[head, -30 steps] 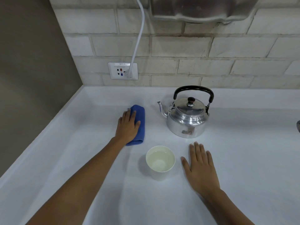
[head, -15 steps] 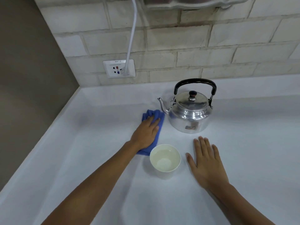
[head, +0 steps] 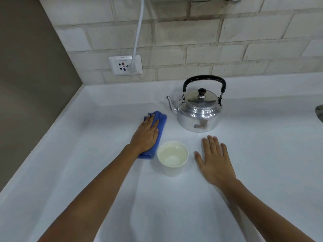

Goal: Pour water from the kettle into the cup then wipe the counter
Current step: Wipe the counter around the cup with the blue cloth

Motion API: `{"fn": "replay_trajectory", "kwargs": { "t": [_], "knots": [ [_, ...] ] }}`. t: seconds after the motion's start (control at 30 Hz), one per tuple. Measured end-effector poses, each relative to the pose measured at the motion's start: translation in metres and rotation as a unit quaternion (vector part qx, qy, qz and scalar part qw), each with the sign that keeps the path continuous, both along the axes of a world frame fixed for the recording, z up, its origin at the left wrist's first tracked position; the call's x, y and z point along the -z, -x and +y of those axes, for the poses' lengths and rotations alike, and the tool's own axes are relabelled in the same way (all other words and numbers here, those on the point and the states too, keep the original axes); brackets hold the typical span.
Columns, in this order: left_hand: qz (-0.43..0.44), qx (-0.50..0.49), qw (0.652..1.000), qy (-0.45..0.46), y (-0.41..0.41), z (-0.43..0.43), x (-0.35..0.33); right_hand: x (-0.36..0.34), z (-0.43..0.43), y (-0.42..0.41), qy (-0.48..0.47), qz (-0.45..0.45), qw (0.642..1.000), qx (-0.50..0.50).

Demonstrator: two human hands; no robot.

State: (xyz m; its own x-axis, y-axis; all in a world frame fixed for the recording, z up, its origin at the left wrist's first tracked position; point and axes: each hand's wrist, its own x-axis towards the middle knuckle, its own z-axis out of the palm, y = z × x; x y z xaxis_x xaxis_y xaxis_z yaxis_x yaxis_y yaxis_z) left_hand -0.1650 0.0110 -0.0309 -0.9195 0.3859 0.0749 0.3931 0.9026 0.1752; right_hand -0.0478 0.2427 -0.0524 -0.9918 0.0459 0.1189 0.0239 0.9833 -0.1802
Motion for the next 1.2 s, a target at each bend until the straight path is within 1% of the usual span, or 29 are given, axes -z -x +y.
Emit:
{"fn": "replay_trajectory", "kwargs": {
  "t": [0.17,0.27,0.33,0.4,0.47,0.57,0.67,0.73,0.83,0.9,0.97,1.07,1.1,1.13,1.2],
  "knots": [
    [-0.01,-0.017,0.998,-0.06,-0.056,-0.002,0.007,-0.002,0.003,-0.002,0.01,0.003,1.0,-0.01],
    [0.029,-0.014,0.996,-0.083,-0.111,-0.025,0.012,-0.002,0.004,-0.002,0.017,-0.008,1.0,-0.012],
    [0.028,-0.034,0.993,-0.11,-0.138,-0.048,0.012,-0.001,0.004,-0.003,0.017,-0.012,1.0,-0.014],
    [0.005,-0.064,0.992,-0.108,-0.141,-0.069,0.011,-0.001,0.004,-0.003,0.005,-0.011,1.0,-0.013],
    [-0.007,-0.105,0.991,-0.087,-0.126,-0.076,0.009,-0.001,0.002,-0.003,-0.005,-0.008,1.0,-0.009],
    [-0.002,-0.168,0.985,-0.038,-0.103,-0.057,0.003,-0.001,0.0,-0.004,-0.009,-0.007,1.0,-0.005],
    [0.004,-0.209,0.977,-0.043,-0.106,-0.034,0.006,-0.001,0.001,-0.003,-0.016,-0.009,1.0,-0.007],
    [0.003,-0.201,0.978,-0.061,-0.126,-0.023,0.01,0.0,0.002,-0.003,-0.016,-0.015,1.0,-0.008],
    [0.017,-0.132,0.986,-0.101,-0.178,-0.013,0.011,0.0,0.004,-0.003,-0.01,-0.024,1.0,-0.012],
    [0.02,-0.099,0.988,-0.121,-0.211,-0.022,0.01,-0.001,0.004,-0.003,-0.008,-0.025,1.0,-0.013],
    [0.013,-0.095,0.989,-0.113,-0.227,-0.044,0.009,-0.001,0.004,-0.004,-0.011,-0.026,0.999,-0.017],
    [-0.006,-0.146,0.986,-0.086,-0.221,-0.07,0.008,-0.002,0.003,-0.004,-0.009,-0.026,0.999,-0.016],
    [-0.007,-0.167,0.984,-0.057,-0.216,-0.07,0.008,-0.002,0.003,-0.005,-0.007,-0.024,1.0,-0.015],
    [0.0,-0.191,0.98,-0.049,-0.214,-0.064,0.006,-0.002,0.002,-0.005,-0.007,-0.023,1.0,-0.014],
    [0.016,-0.175,0.984,-0.002,-0.215,-0.04,-0.003,-0.003,0.001,-0.005,-0.008,-0.023,1.0,-0.013]
  ]
}}
